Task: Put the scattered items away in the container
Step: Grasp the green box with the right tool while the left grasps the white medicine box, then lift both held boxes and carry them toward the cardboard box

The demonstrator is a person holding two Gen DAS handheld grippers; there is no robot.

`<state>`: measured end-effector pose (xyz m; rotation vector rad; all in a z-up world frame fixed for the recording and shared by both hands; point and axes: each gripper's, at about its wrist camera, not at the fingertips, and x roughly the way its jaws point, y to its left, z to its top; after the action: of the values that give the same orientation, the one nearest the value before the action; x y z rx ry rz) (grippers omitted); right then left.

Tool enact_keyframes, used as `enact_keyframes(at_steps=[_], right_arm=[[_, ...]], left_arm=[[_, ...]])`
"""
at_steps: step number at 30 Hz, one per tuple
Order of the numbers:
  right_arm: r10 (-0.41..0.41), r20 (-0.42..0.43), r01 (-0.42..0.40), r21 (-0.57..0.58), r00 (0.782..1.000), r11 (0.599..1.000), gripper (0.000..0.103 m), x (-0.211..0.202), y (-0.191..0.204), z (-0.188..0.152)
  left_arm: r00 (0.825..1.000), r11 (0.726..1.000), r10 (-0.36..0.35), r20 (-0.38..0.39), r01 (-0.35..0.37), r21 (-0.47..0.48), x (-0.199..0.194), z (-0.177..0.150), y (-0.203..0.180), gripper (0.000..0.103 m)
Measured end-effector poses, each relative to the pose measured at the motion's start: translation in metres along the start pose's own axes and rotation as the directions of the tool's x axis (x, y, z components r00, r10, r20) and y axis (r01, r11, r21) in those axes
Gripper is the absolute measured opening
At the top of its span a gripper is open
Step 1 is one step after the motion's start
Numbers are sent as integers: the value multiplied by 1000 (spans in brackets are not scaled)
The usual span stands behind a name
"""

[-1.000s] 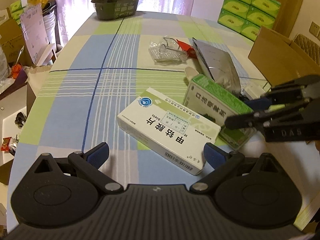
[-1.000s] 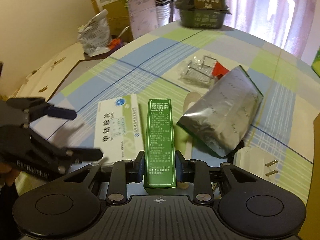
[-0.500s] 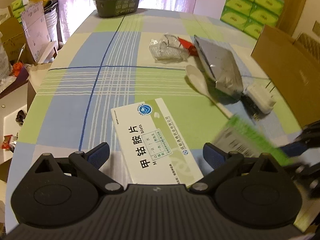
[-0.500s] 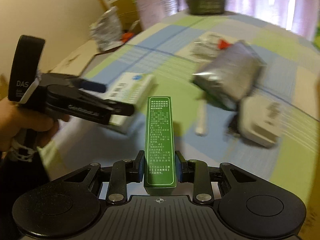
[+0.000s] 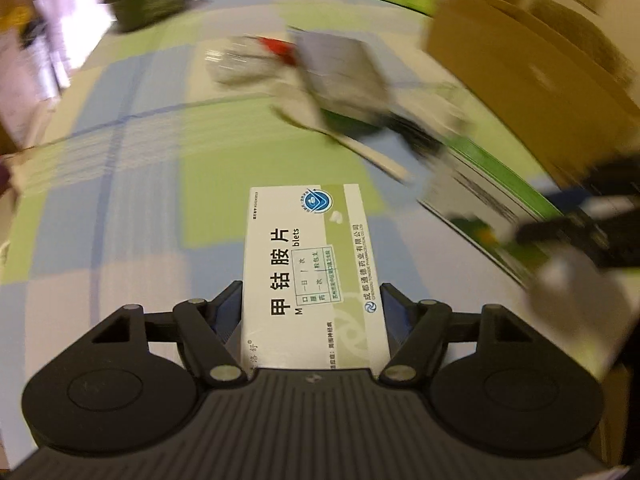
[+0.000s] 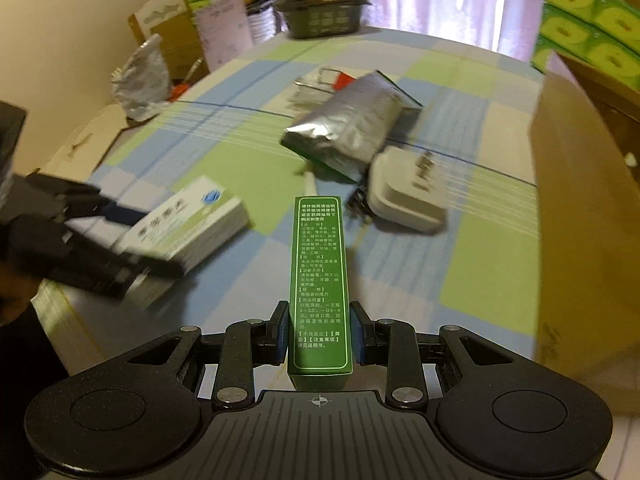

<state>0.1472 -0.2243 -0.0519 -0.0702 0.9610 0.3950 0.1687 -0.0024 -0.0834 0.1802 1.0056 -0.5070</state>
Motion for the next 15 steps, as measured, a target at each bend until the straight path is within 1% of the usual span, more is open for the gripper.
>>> enact_keyframes(at_steps=[2, 4, 6, 10, 15], right_arm=[[-3, -5, 3, 3, 1000, 1000, 33, -5, -1, -7], [-2, -4, 2, -1, 1000, 1000, 33, -5, -1, -13], [-4, -9, 4, -4, 1000, 1000, 33, -3, -1, -15], [-16, -4, 16, -16, 1000, 1000, 33, 0, 2, -13], [-19, -13, 19, -33, 1000, 999, 33, 10, 3, -5]], left_arm=[[1000, 999, -16, -25, 17, 33, -1, -8, -14, 68], [999, 998, 2, -37, 0, 62, 1, -13, -26, 70], [999, 998, 18, -40, -15, 68, 4, -14, -33, 72], [999, 998, 30, -25, -29, 58, 5, -7, -33, 72], [999, 995, 46, -18, -45, 84, 10, 2, -33, 72]])
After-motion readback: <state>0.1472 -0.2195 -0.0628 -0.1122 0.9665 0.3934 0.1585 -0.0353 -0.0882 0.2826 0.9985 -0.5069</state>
